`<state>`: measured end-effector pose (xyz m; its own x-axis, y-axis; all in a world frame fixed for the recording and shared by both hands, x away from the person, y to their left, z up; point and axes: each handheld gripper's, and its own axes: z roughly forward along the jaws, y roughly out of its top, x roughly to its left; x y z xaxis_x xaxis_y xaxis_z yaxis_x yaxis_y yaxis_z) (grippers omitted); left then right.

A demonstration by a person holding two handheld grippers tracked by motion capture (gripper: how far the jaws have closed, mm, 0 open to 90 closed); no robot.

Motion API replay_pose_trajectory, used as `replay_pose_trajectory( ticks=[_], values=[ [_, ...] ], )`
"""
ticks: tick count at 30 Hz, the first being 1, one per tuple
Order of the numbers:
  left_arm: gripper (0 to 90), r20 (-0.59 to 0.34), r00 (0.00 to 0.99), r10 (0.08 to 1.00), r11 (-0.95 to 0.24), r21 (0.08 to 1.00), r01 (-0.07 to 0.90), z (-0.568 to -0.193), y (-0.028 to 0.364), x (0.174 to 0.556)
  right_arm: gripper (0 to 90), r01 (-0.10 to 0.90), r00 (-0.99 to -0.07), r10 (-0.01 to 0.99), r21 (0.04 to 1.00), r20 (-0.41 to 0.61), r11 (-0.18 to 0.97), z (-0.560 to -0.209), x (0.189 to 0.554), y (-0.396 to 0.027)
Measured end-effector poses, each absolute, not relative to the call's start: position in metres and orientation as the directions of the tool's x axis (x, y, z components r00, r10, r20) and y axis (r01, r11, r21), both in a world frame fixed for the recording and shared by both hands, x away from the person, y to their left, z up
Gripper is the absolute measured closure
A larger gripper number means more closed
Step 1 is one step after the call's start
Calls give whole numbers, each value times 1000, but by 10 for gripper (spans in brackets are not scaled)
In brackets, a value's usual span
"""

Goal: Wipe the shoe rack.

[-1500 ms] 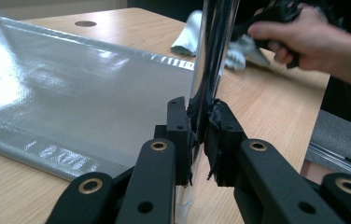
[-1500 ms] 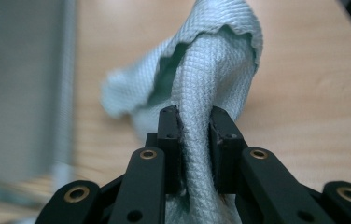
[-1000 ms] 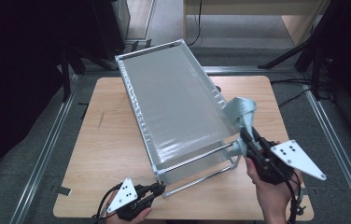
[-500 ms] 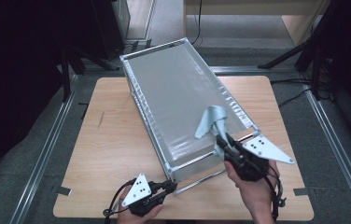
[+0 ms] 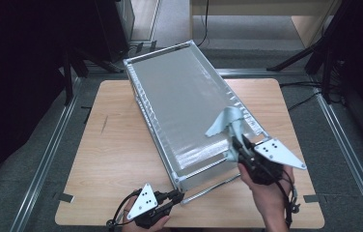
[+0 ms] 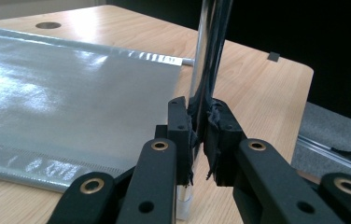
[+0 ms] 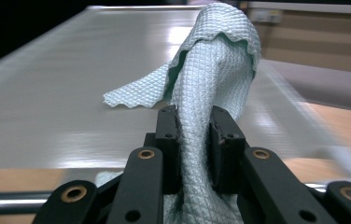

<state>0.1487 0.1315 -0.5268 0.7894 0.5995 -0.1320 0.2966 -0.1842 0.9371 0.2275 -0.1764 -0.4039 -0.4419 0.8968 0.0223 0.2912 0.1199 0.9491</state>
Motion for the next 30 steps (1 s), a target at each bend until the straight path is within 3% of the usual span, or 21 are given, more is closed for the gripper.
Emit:
replay_pose_trajectory(
  ticks=[4,9,15,24,30],
  values=[
    [816,-133,785,605,-184,936,301,-527,133,147,755,293,-358,933,952,19,93,-404,234,-196],
    [815,-137,758,638,-170,935,312,-527,133,145,756,291,-337,941,953,24,80,-404,233,-192],
    [816,-131,741,658,-168,934,314,-526,132,144,758,309,-436,897,949,78,68,-406,225,-166],
    [816,-126,734,668,-169,934,314,-526,131,142,752,259,-670,741,950,46,175,-411,192,-85],
    [816,-129,736,665,-169,933,317,-526,132,143,753,248,-649,760,953,29,175,-410,192,-91]
  ],
)
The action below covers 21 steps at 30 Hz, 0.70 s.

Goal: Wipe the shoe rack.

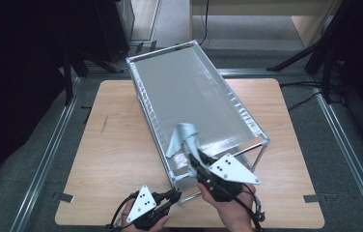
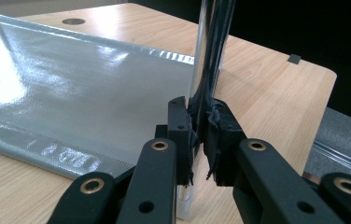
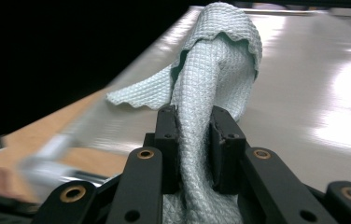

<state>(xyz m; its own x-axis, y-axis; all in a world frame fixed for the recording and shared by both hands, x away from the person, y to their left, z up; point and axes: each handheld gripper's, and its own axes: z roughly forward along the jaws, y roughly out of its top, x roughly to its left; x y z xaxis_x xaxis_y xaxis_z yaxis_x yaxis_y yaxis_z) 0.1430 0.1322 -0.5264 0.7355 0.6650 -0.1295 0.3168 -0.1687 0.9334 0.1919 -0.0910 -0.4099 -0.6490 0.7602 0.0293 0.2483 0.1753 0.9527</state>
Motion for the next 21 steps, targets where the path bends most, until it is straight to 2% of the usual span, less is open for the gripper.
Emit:
replay_pose_trajectory(
  ticks=[4,9,12,17,21],
  values=[
    [816,-131,734,666,-168,933,318,-526,134,144,754,260,-529,848,955,20,140,-407,206,-133],
    [816,-130,733,667,-169,933,319,-526,135,144,754,274,-416,908,959,48,75,-404,218,-181],
    [816,-131,730,671,-167,932,321,-526,136,144,752,256,-347,938,962,6,89,-404,220,-197],
    [816,-134,726,675,-163,932,324,-526,136,145,753,263,-327,944,963,33,57,-405,219,-200],
    [815,-134,723,677,-162,932,325,-526,134,146,754,273,-401,914,960,54,63,-407,214,-178]
  ],
)
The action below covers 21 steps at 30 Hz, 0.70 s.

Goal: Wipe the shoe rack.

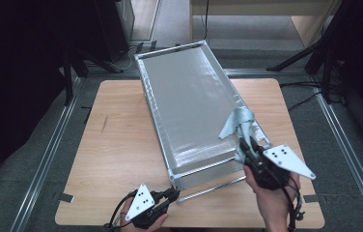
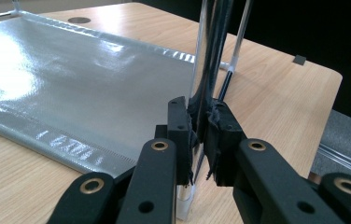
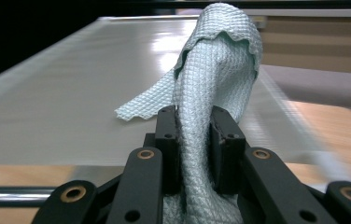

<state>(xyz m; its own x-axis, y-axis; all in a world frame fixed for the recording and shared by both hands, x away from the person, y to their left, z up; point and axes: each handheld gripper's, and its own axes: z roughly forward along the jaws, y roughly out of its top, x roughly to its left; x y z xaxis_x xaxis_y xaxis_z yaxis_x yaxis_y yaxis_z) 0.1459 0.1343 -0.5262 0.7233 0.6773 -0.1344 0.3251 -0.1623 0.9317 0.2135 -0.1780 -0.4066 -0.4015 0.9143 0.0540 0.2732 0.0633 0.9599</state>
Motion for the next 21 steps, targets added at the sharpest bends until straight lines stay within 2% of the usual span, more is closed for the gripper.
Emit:
replay_pose_trajectory(
  ticks=[7,10,14,21],
  values=[
    [815,-130,725,677,-166,932,322,-526,131,147,751,250,-610,789,962,71,107,-410,190,-116],
    [815,-130,725,676,-167,932,322,-526,131,147,752,228,-650,757,967,66,111,-409,180,-102],
    [816,-130,725,677,-167,931,324,-526,131,147,753,216,-632,774,969,44,121,-408,179,-108],
    [816,-133,726,675,-168,930,326,-526,131,147,753,211,-469,883,973,20,90,-406,183,-164]
  ],
)
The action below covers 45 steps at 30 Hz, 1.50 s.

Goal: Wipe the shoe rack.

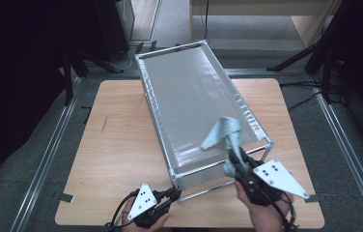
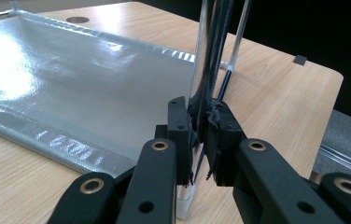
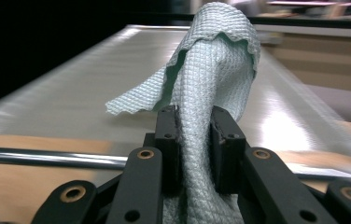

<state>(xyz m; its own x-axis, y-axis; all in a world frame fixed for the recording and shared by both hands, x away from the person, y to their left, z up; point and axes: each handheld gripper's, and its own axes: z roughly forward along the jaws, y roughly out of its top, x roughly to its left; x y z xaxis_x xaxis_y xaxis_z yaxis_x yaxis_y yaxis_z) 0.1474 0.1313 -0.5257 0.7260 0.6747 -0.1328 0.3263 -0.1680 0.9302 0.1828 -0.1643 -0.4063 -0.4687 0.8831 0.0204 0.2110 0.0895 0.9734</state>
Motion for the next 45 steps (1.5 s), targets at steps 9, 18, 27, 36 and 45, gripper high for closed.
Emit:
replay_pose_trajectory(
  ticks=[9,18,27,36,45],
  values=[
    [816,-133,730,671,-170,930,325,-526,131,149,753,239,-252,966,971,58,4,-431,175,-235],
    [816,-133,733,668,-171,930,325,-526,131,150,755,213,-269,958,976,95,-37,-445,171,-239],
    [816,-135,733,666,-170,930,326,-526,131,150,757,317,-162,982,948,98,-42,-443,179,-268],
    [816,-135,735,664,-170,930,324,-526,131,151,756,529,-217,974,846,64,62,-493,202,-243],
    [816,-134,740,659,-173,930,323,-526,131,151,750,670,-204,976,738,79,80,-525,214,-243]
  ],
)
